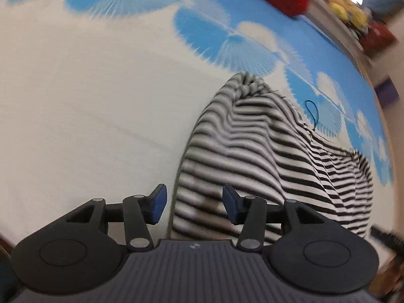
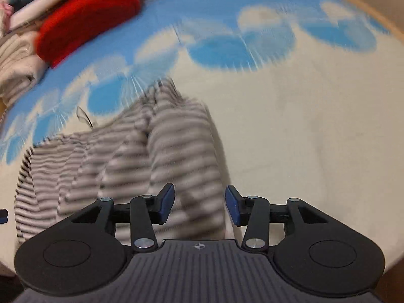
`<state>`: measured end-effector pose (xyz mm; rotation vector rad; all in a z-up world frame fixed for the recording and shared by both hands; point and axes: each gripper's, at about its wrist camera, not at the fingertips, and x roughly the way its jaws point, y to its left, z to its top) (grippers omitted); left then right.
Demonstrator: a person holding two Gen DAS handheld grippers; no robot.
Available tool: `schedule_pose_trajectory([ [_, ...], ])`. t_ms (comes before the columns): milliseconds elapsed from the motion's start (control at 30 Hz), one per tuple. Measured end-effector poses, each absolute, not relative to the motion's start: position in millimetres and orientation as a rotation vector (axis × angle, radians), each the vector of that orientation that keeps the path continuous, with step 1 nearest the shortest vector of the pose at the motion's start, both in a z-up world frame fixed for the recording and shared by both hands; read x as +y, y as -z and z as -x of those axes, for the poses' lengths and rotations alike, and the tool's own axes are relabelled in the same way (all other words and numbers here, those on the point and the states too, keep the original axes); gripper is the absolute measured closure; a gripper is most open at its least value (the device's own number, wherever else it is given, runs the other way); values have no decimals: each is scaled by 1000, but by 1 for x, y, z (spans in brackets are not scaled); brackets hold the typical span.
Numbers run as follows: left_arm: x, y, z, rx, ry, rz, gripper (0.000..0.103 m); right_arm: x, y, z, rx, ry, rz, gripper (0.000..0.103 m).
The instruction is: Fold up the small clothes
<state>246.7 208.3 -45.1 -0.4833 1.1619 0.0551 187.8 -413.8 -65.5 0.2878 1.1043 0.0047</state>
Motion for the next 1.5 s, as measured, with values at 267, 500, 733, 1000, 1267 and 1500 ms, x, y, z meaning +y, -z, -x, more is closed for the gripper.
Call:
schedule_pose_trajectory([
  [267, 205, 64, -246, 1261, -74, 447, 50, -411, 74, -178, 1146, 11, -232, 51],
  [500, 195, 79, -252, 1335, -47, 389, 49, -409, 91, -183, 1212, 23, -215, 50],
  [733, 184, 80, -258, 1321, 20, 362, 99, -402, 95, -182, 1232, -36, -188, 72],
  [1000, 199, 54, -247, 1172, -15, 402, 103, -427, 62, -176, 1047, -34, -320, 98],
  [1267, 196, 83, -252, 1363, -105, 357, 100, -415, 95, -180, 1233, 44, -163, 97],
  [1500, 191, 47, -251, 1151, -94, 305, 69, -417, 68, -179, 1073, 139, -94, 73],
])
